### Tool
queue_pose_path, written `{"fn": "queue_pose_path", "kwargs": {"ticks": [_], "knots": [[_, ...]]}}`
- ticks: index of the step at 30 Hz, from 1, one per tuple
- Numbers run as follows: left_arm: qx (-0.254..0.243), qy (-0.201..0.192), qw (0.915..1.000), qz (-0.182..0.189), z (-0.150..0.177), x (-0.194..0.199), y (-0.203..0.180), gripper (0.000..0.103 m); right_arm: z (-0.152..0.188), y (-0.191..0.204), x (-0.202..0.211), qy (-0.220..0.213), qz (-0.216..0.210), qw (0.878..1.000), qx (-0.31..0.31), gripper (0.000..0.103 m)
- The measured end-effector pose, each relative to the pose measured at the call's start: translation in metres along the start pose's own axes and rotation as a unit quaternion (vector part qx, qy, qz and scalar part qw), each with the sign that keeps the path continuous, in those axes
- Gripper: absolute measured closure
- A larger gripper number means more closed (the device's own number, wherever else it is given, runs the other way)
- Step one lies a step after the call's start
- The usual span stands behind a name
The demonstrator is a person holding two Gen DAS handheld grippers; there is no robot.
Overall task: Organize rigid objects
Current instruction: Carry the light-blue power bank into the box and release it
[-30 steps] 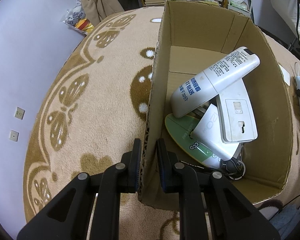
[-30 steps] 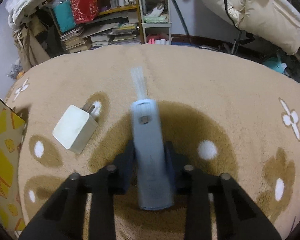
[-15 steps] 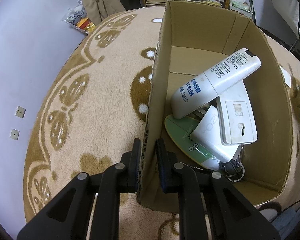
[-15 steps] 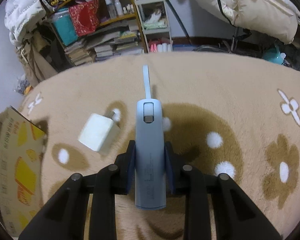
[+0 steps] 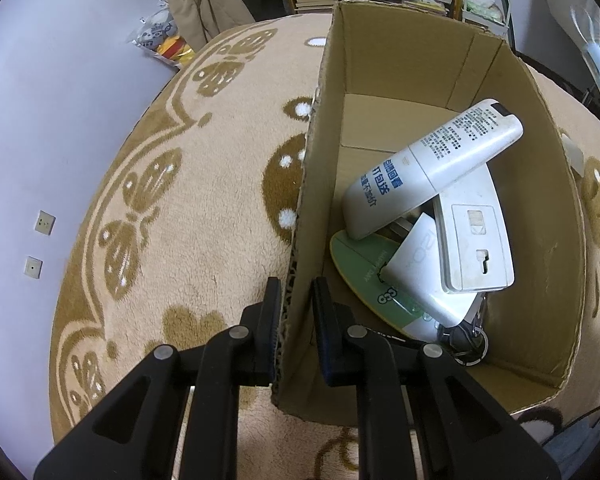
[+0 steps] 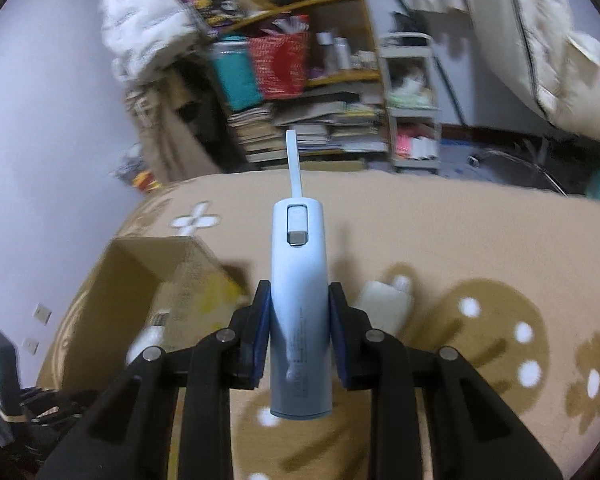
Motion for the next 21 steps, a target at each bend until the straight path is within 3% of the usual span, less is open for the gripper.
{"fn": "queue_pose_path", "kwargs": {"ticks": [10, 15, 21], "knots": [[0.0, -0.008, 1.0, 0.0, 0.0, 0.004, 0.002, 0.088, 0.01, 0.089, 0.006, 0.019, -0.1, 0.994, 0.037, 0.074], [0.003, -0.009, 0.9999, 0.004, 0.0, 0.004, 0.004, 0.088, 0.022, 0.114, 0.002, 0.04, -0.13, 0.99, 0.044, 0.074], [0.006, -0.01, 0.9999, 0.006, 0.0, 0.003, 0.004, 0.088, 0.034, 0.125, -0.009, 0.061, -0.138, 0.988, 0.036, 0.074]]}}
Point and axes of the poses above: each gripper's, at about its wrist camera, not at the fingertips, and x roughly against the way its jaws point, y to its left, z to its underside, the point moved 2 cm from there along -x, roughly the way its jaws point, and after that the axes turned 9 degrees about -y, right-handed, at the moved point
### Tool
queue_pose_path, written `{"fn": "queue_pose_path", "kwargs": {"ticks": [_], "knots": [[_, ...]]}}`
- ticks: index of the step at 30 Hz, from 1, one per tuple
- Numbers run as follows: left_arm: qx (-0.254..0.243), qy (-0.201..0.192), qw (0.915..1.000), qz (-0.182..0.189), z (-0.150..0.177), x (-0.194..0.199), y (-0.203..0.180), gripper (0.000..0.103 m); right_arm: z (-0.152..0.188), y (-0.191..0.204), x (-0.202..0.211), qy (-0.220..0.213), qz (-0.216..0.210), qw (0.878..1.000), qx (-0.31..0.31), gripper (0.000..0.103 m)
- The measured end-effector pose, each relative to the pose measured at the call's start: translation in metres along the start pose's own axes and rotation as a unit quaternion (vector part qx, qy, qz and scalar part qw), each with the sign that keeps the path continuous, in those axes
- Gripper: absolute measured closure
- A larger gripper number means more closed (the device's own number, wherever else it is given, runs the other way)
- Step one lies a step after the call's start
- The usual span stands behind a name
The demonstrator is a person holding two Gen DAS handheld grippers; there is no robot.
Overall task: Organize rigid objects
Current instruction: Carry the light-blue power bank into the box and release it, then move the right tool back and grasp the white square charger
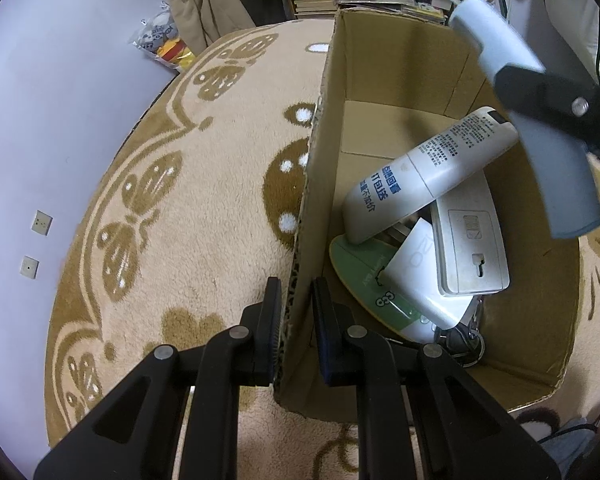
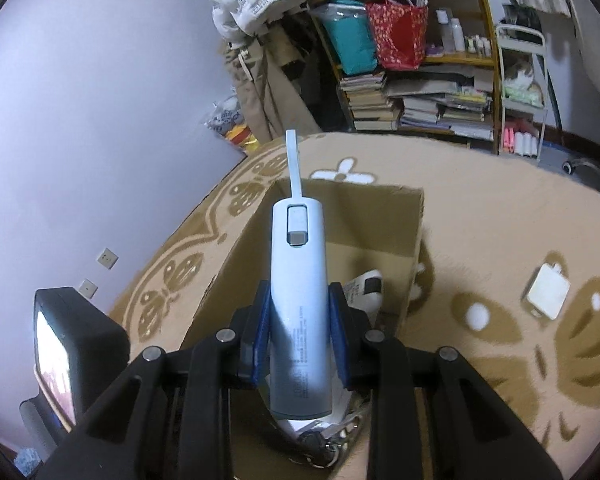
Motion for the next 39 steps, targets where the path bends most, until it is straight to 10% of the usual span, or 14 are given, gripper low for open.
{"fn": "queue_pose_path", "kwargs": {"ticks": [19, 30, 34, 39], "knots": [[-0.001, -0.003, 1.0, 0.002, -0.003, -0.003, -0.002, 0.088, 0.026, -0.004, -0.02, 0.051, 0.018, 0.998, 0.011, 0.074], [0.004, -0.002, 1.0, 0.007, -0.005, -0.002, 0.001, 0.088, -0.002, -0.007, 0.006, 0.002, 0.027, 0.999, 0.018, 0.073], [0.005, -0.001, 1.0, 0.007, -0.005, -0.002, 0.001, 0.088, -0.02, -0.016, 0.024, -0.032, 0.053, 0.998, 0.029, 0.041], [0.008, 0.0, 0.9999, 0.008, -0.007, -0.001, 0.001, 0.088, -0.036, -0.049, 0.027, -0.032, 0.095, 0.995, 0.017, 0.027]]}}
Point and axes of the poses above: each gripper's, at about its wrist camera, not at the fingertips, and x roughly against the way its jaws point, y to its left, z to its underside, the point moved 2 cm from there along -x, roughly the way its jaws point, and after that the axes turned 9 degrees about -y, right-handed, at the moved point
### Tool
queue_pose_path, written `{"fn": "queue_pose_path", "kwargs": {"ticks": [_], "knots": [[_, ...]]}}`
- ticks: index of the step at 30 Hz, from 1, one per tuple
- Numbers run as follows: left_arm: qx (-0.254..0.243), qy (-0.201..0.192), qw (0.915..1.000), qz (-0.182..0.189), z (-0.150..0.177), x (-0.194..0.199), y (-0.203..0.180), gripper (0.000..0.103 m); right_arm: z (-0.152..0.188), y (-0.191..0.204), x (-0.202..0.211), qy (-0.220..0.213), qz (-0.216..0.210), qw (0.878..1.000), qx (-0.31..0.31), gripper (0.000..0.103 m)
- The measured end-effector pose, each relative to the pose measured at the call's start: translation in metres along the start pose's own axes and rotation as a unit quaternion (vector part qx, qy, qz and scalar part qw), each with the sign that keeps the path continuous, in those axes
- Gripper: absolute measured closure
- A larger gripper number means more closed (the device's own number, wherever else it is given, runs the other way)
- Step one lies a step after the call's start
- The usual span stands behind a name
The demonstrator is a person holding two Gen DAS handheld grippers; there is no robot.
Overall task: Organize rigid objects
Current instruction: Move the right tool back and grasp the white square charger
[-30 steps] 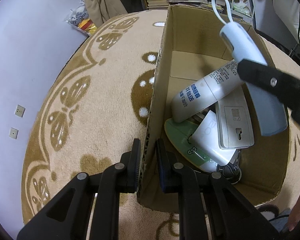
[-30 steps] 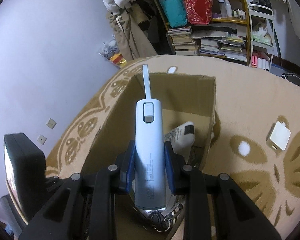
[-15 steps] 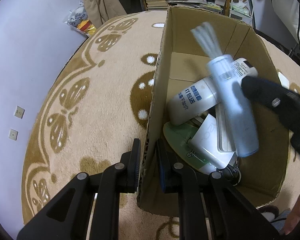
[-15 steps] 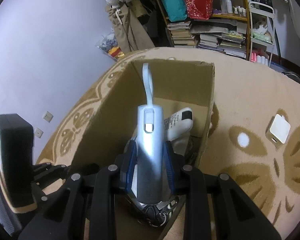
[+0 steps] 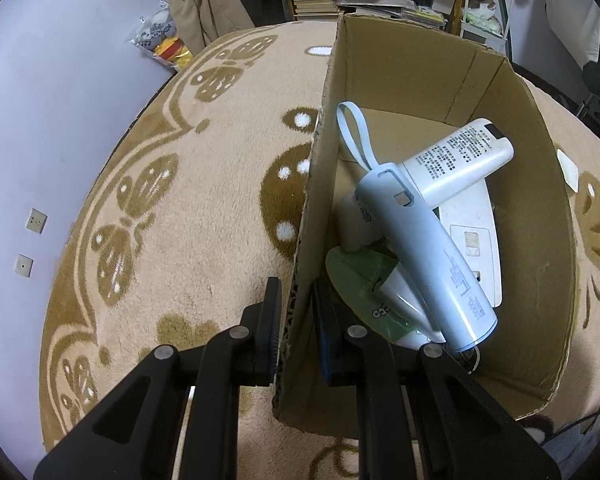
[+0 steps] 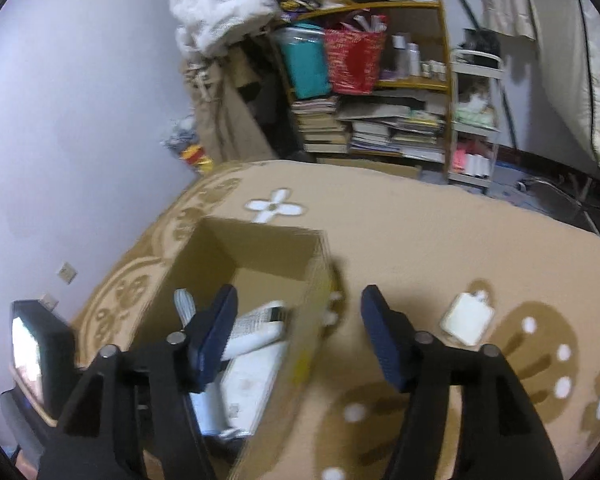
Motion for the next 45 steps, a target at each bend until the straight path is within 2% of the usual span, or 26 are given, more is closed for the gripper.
{"fn": "queue_pose_path", "kwargs": {"ticks": [1, 3, 7, 14, 18, 32, 45], "knots": [[-0.001, 0.0, 1.0, 0.0, 0.0, 0.0, 0.0, 0.088, -0.002, -0.007, -0.002, 0.001, 0.006, 1.0, -0.001, 0.022], [-0.003, 0.0, 1.0, -0.001, -0.001, -0.001, 0.0, 0.088, -0.004, -0.022, -0.008, 0.002, 0.025, 1.0, 0.002, 0.019], [-0.002, 0.001, 1.0, 0.0, -0.002, -0.002, -0.001, 0.088, -0.002, -0.048, -0.022, 0.013, 0.065, 0.998, 0.002, 0.018], [-0.011, -0.002, 0.9999, -0.004, -0.001, -0.003, -0.004, 0.088, 0.016, -0.092, -0.043, 0.033, 0.109, 0.993, -0.029, 0.018], [-0.018, -0.005, 0.9998, -0.007, 0.0, -0.002, -0.004, 0.088, 0.028, -0.116, -0.056, 0.056, 0.111, 0.992, -0.04, 0.018], [-0.019, -0.004, 0.9997, -0.014, 0.002, -0.005, -0.002, 0.087, 0.047, -0.161, -0.081, 0.082, 0.161, 0.983, -0.04, 0.018], [-0.015, -0.001, 0.9998, -0.01, 0.001, -0.005, -0.001, 0.087, 0.047, -0.167, -0.099, 0.088, 0.149, 0.983, -0.064, 0.018]]}}
Point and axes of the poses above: each gripper's, at about its wrist camera, not at the fingertips, and x roughly against the way its jaws point, y to its left, z to its underside, the point moved 2 cm from there along -x, roughly the way its jaws point, and after that the axes turned 9 degrees about -y, right-handed, at the moved point
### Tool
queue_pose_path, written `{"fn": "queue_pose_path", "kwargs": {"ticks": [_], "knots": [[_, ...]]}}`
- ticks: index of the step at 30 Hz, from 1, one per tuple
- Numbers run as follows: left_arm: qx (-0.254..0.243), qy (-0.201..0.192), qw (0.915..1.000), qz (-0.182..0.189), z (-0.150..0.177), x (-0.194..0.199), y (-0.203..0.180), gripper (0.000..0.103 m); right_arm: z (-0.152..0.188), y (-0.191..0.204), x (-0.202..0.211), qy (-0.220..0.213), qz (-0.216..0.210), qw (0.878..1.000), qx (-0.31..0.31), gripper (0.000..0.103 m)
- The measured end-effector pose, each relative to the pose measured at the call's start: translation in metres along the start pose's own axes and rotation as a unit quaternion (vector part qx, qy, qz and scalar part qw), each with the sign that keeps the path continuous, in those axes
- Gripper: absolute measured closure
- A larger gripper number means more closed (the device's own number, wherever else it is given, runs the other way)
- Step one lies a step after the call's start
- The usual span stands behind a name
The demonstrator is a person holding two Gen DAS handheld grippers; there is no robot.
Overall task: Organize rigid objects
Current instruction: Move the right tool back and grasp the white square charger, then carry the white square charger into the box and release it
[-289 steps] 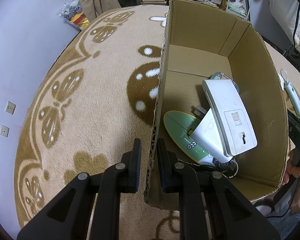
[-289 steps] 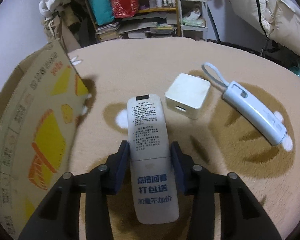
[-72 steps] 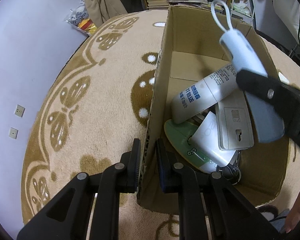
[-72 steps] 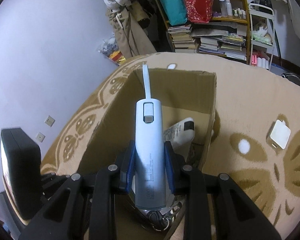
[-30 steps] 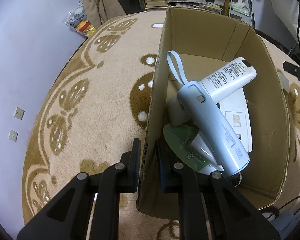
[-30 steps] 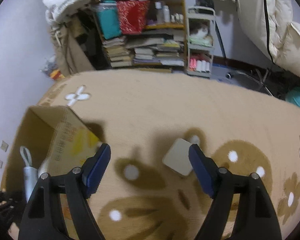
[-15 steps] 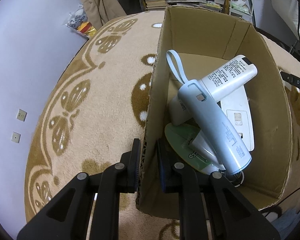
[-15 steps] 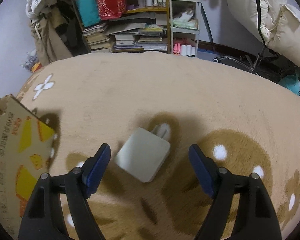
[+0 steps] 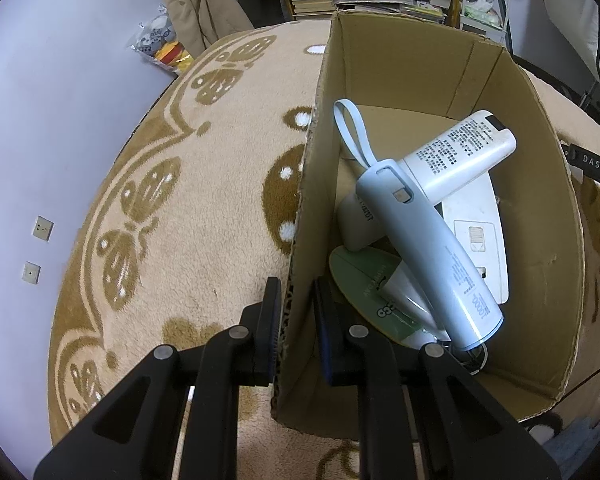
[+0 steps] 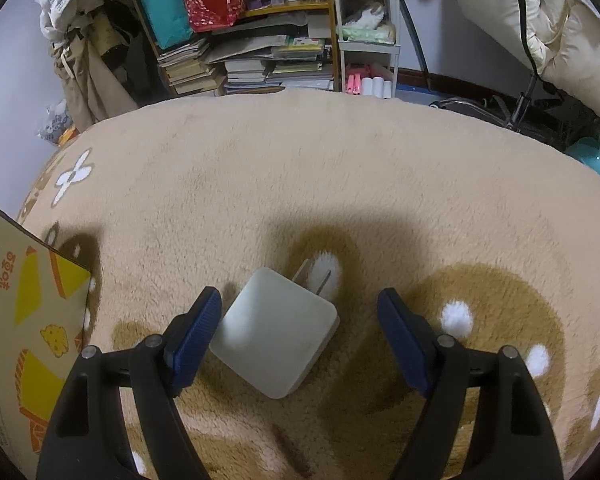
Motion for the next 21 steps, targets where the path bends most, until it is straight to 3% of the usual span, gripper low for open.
{"fn": "queue_pose_path", "kwargs": {"ticks": [7, 12, 14, 16, 21], "knots": [[0.0, 0.0, 1.0, 0.0, 0.0, -0.001, 0.001, 0.087, 0.006, 0.002, 0.001, 0.005, 0.005, 1.0, -0.001, 0.018], [0.0, 0.0, 1.0, 0.0, 0.0, 0.0, 0.0, 0.087, 0.009, 0.013, -0.003, 0.011, 0.044, 0.999, 0.018, 0.018], [0.002, 0.0, 1.0, 0.002, 0.0, -0.001, 0.0, 0.087, 0.01, 0.016, -0.003, 0.005, 0.059, 0.998, 0.016, 0.025], [0.003, 0.001, 1.0, 0.003, 0.0, -0.001, 0.0, 0.087, 0.011, 0.018, 0.0, -0.005, 0.07, 0.998, 0.007, 0.045], [0.003, 0.001, 1.0, 0.003, 0.0, -0.002, 0.0, 0.087, 0.012, 0.019, 0.009, -0.01, 0.074, 0.997, 0.016, 0.046]]}}
Point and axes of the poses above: each gripper's, at about its wrist camera, not at the fingertips, and x roughly against the way its jaws point, y to its left, z to its underside, the point moved 2 cm from there along -x, roughly the way its jaws point, and after that the axes turned 9 degrees about -y, right-handed, at the moved point
